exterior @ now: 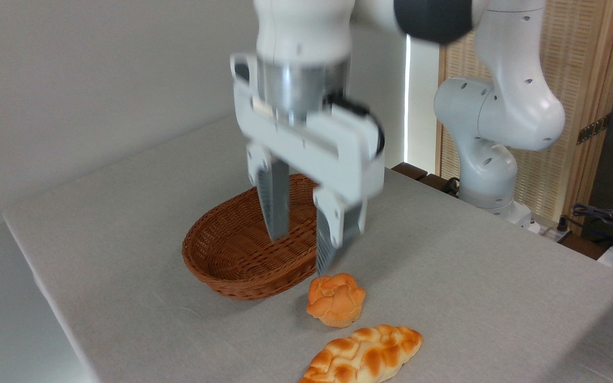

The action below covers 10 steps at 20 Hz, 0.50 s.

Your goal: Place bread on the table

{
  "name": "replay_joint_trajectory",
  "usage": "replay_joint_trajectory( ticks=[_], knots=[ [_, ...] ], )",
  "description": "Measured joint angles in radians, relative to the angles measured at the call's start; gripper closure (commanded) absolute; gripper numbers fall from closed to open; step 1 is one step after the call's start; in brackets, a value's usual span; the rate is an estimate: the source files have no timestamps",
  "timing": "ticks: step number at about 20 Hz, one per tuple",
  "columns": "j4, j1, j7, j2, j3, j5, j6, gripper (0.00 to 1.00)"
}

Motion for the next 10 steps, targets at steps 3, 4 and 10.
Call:
replay_joint_trajectory(
  ticks=[3,4,10],
  knots=[
    [0.047,0.009,-0.141,-0.022,-0.076,-0.03,-0.036,0.0],
    [0.053,0.012,-0.181,-0.026,-0.124,-0.03,-0.048,0.0],
    [0.055,0.014,-0.263,-0.026,-0.28,-0.029,-0.085,0.0]
  ],
)
